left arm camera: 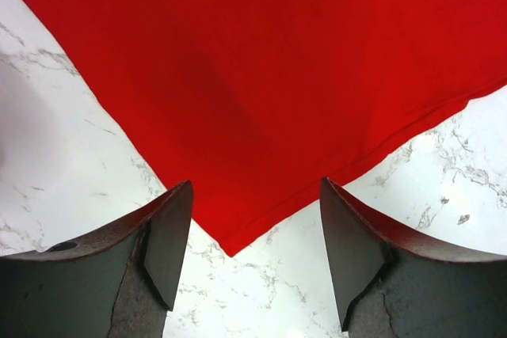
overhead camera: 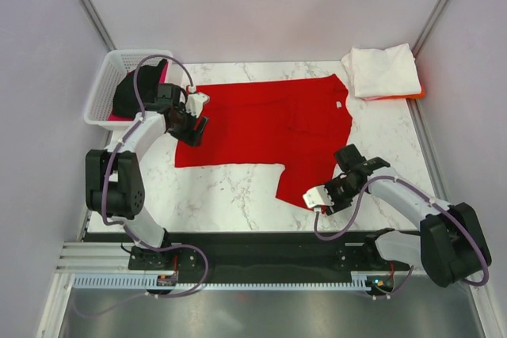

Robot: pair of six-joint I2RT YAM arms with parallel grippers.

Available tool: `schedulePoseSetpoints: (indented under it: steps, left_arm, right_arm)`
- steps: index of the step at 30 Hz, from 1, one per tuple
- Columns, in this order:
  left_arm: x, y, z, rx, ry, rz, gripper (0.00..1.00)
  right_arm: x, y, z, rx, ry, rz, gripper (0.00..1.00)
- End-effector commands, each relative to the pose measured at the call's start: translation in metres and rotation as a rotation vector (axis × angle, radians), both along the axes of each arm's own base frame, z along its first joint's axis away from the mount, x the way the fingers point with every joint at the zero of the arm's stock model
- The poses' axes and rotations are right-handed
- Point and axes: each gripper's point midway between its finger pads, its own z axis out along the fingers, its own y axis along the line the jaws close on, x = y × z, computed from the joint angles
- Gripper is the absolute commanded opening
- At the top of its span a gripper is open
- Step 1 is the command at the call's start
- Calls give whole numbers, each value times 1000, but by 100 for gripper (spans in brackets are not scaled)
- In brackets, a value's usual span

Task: Fold and stack the t-shirts
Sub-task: Fold the tshirt

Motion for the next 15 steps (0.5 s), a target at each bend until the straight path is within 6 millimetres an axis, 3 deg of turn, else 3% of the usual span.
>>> schedulePoseSetpoints:
  steps: [1,15]
  left_arm:
    - [-7,-1,-13,-35,54,25,71]
    - [-23,18,-35,-12,114,60,69]
  right_arm:
    - [-11,14,7,63,33,108,52]
    - [-30,24,-5,55,101,207,46]
